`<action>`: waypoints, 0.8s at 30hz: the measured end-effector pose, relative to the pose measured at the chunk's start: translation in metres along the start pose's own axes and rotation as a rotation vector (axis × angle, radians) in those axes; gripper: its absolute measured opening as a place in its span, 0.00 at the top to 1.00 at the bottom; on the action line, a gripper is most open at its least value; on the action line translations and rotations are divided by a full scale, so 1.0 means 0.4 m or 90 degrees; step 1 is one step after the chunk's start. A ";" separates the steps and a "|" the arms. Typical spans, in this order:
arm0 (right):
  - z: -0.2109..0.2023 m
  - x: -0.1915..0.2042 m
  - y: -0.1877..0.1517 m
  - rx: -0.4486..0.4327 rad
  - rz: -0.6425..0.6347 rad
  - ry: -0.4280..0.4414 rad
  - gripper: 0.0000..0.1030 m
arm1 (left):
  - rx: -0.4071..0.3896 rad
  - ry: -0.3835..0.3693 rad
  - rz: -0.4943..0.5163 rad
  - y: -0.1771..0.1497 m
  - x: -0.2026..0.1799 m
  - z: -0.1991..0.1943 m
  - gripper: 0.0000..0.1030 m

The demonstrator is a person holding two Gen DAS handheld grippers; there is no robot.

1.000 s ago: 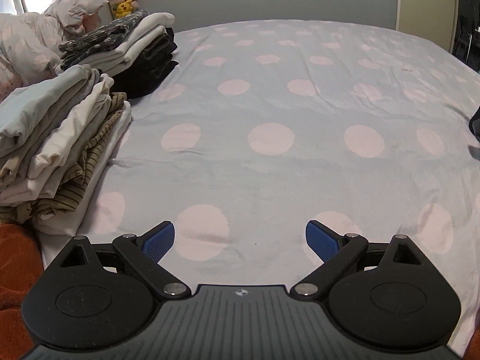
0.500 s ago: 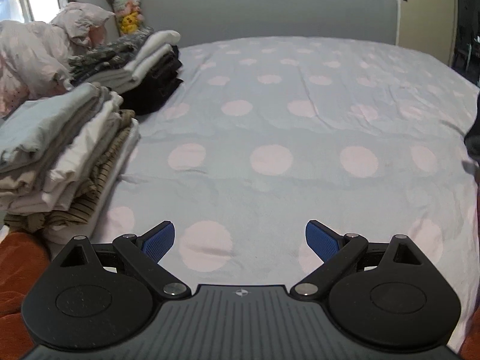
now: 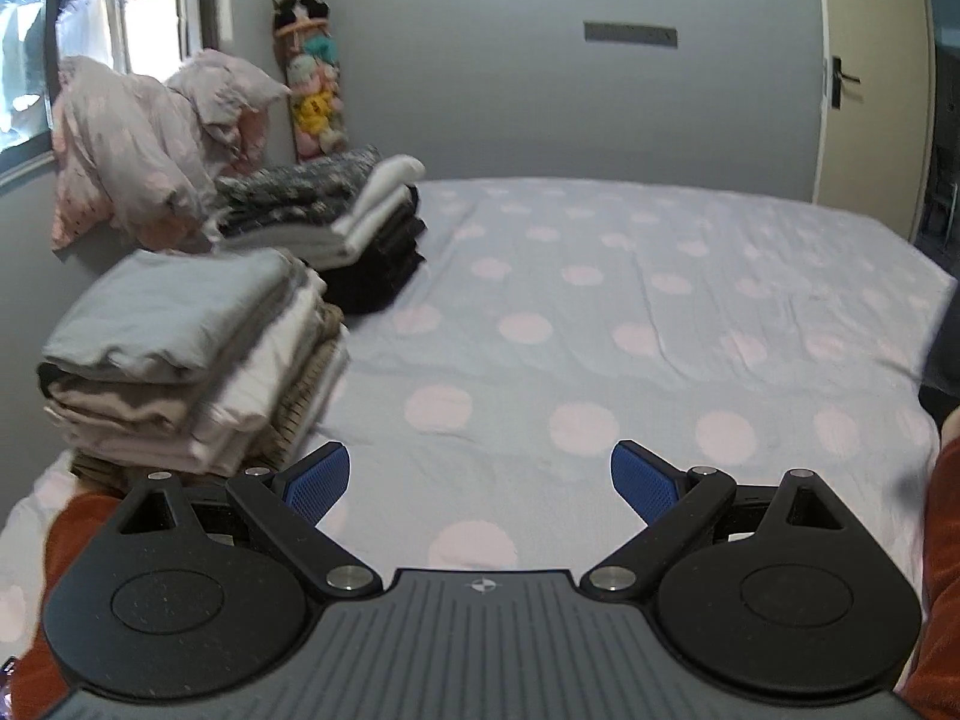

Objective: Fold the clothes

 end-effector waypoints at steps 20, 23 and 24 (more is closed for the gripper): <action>0.099 0.627 -0.621 0.324 -0.097 0.324 0.92 | 0.053 0.021 -0.042 -0.051 0.121 0.041 0.00; 0.039 0.604 -0.696 0.337 -0.115 0.306 0.86 | 0.083 -0.008 -0.043 -0.077 0.100 0.069 0.00; 0.034 0.593 -0.715 0.346 -0.117 0.303 0.80 | 0.087 -0.014 -0.039 -0.085 0.090 0.076 0.00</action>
Point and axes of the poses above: each gripper's, at about its wrist camera, not at the fingertips, and z roughly the way its jaws point, x to its left, y to its top, the point moved 6 cm from there along z, roughly the way its jaws point, and after that the axes turned 7 degrees about y, right-handed, at the moved point
